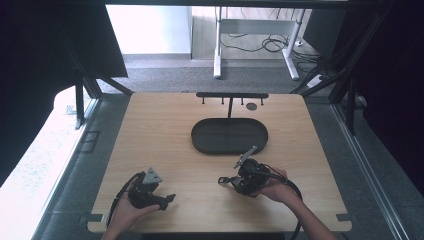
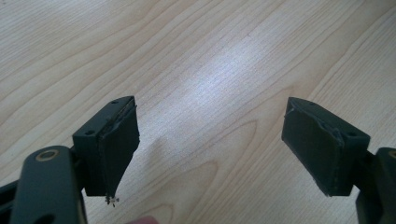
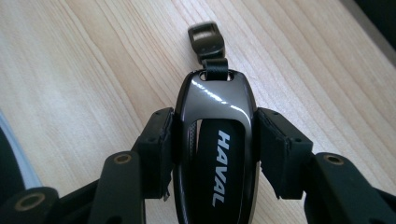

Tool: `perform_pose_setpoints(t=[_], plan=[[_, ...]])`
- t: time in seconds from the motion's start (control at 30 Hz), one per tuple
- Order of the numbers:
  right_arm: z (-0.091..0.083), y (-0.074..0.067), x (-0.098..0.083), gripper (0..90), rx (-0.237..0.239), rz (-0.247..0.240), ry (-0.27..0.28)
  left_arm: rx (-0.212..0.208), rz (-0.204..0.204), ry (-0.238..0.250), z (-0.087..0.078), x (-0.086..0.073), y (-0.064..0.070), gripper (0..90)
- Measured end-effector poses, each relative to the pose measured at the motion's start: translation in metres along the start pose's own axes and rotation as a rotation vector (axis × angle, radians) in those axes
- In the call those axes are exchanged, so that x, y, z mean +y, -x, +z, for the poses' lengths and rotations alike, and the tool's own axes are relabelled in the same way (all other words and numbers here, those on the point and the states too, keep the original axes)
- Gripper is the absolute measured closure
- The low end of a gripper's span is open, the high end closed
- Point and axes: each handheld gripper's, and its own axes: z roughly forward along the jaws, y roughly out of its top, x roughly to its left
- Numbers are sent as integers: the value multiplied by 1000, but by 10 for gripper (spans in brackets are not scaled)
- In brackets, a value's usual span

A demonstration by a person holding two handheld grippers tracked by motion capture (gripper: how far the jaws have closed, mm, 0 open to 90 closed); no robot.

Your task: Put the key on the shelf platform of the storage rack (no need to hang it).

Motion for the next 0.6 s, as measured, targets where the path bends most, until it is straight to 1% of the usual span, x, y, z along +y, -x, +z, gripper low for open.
perform_pose_setpoints(t=[0.17,0.33,0.43,0.53,0.6], plan=[[-8,1,2,493,-1,1,28,0,-1,-1,1,0,0,194],[-15,1,2,493,-1,0,45,-2,0,-2,1,0,0,194],[-20,2,2,493,-9,-3,57,-3,-1,-5,2,0,0,194],[-28,3,3,493,-19,4,73,-5,7,-11,3,0,1,194],[-29,4,4,493,-19,7,79,-6,7,-11,3,0,1,194]])
